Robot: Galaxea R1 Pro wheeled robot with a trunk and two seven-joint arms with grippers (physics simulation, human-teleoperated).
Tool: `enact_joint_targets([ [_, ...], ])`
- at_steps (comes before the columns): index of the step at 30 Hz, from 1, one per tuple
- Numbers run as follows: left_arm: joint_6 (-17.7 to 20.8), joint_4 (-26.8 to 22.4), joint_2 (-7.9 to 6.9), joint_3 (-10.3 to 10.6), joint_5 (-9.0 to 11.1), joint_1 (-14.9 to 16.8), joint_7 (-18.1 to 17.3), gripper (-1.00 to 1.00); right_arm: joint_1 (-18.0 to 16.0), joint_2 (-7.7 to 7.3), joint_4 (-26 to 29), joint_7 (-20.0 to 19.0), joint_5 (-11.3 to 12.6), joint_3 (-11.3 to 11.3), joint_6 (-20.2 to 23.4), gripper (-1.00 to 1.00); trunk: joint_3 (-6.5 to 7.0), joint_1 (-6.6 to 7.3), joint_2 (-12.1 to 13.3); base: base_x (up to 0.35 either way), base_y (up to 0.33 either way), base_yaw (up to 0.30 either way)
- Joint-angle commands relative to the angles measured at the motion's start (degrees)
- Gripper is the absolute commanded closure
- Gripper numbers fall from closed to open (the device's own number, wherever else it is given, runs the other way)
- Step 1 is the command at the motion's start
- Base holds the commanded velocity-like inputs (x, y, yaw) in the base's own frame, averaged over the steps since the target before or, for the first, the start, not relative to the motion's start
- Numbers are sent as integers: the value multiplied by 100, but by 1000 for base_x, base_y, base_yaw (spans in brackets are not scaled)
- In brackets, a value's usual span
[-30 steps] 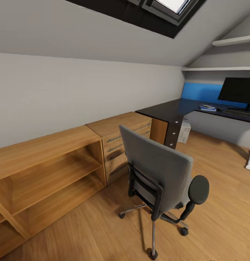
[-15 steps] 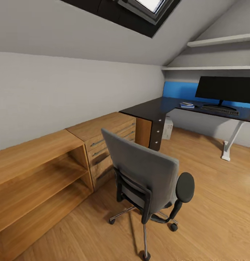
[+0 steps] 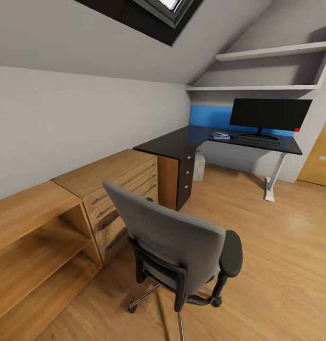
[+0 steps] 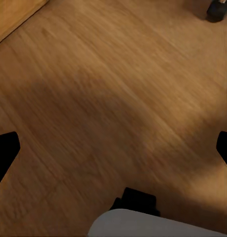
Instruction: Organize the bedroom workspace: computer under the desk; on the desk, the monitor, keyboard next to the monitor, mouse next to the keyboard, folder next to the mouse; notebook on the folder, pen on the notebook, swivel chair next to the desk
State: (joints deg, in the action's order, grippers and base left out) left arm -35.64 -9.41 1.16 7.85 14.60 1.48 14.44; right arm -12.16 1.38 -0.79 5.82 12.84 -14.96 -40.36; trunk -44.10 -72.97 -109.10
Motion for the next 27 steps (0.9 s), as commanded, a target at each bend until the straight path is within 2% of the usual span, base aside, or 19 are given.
enact_joint_targets([
  [1,-13,0,-1,50,34,2,32,-100,-6,3,-8,33,26,-51,-16,-100,-7,-2,-2,265,195,-298],
  [6,-13,0,-1,50,34,2,32,-100,-6,3,-8,33,26,-51,-14,-100,-17,-2,-2,143,104,-298],
  [15,-21,0,-1,50,34,2,32,-100,-6,3,-8,33,26,-51,-15,-100,-35,-2,-2,22,48,-298],
  [27,-23,0,-1,50,34,2,32,-100,-6,3,-8,33,26,-58,-15,-100,-59,-2,-2,1,258,-298],
])
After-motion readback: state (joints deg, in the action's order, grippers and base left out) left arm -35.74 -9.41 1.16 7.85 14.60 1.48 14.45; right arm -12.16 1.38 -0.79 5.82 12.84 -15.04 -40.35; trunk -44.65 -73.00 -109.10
